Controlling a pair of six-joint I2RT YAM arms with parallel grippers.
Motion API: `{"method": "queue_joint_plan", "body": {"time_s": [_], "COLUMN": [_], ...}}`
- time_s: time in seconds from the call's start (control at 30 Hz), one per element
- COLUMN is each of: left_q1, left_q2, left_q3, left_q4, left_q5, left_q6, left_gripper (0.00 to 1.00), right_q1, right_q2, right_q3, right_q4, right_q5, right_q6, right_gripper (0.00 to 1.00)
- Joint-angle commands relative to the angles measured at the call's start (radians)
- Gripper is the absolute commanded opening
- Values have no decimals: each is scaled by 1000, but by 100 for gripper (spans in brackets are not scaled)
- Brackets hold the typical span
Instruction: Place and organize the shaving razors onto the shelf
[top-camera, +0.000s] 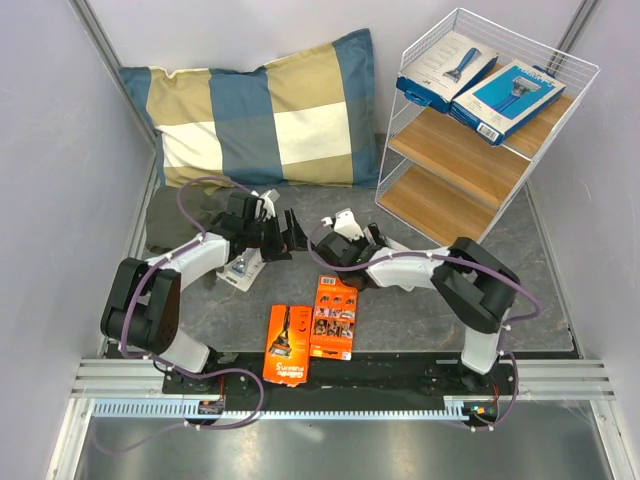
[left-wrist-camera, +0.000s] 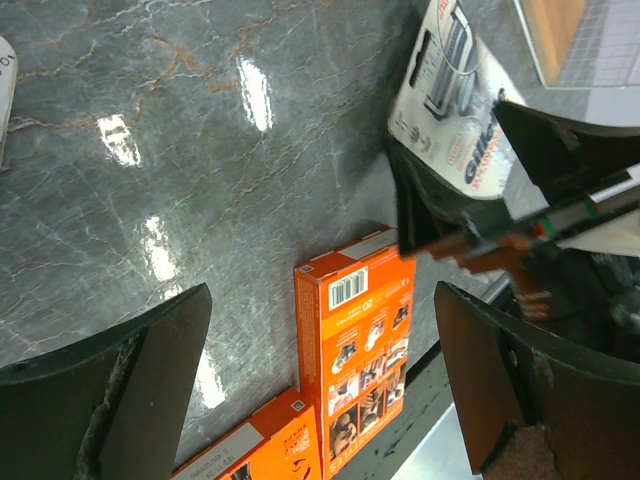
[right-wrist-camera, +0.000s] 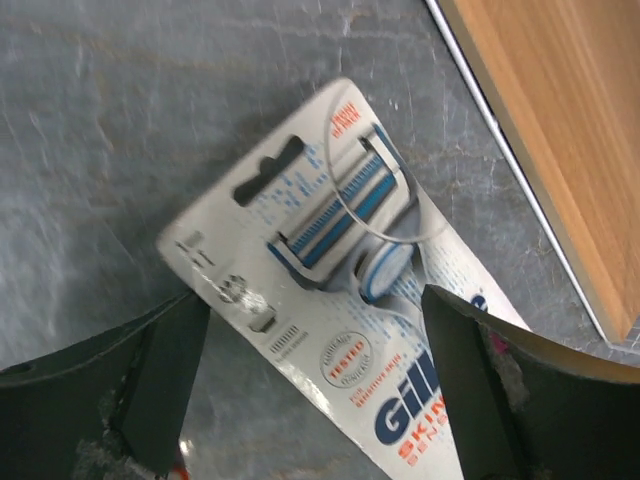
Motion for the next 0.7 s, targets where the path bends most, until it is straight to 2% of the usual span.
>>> {"method": "queue_joint_plan", "body": {"time_s": [0.0, 0.27, 0.4, 0.47, 0.5, 0.6, 0.67], "left_q1": [14, 33, 37, 40, 42, 46, 48], "left_q2": [-37, -74, -93, -99, -103, -109, -114], "left_q3": [-12, -39, -48, -53, -54, -61, -65], "left_q4": [77, 88, 96, 99, 100, 100, 100], "left_q5": [77, 103, 106, 109, 107, 112, 112], "left_q6": [-32, -20, -22, -23, -25, -23, -19], "left_gripper": [100, 100, 100, 100, 100, 100, 100], "right_q1": [7, -21, -45, -47, -45, -45, -45], "right_q2": [156, 239, 259, 258, 256, 239, 216], "right_q3": [75, 121, 131, 135, 137, 138, 135], "right_q4": [-119, -150, -167, -170, -172, -172, -170], "right_q5": [65, 59, 65, 73, 75, 76, 75], "right_q6": [49, 112, 122, 122, 122, 115, 106], "right_gripper": [90, 64, 40, 33, 25, 12, 7]}}
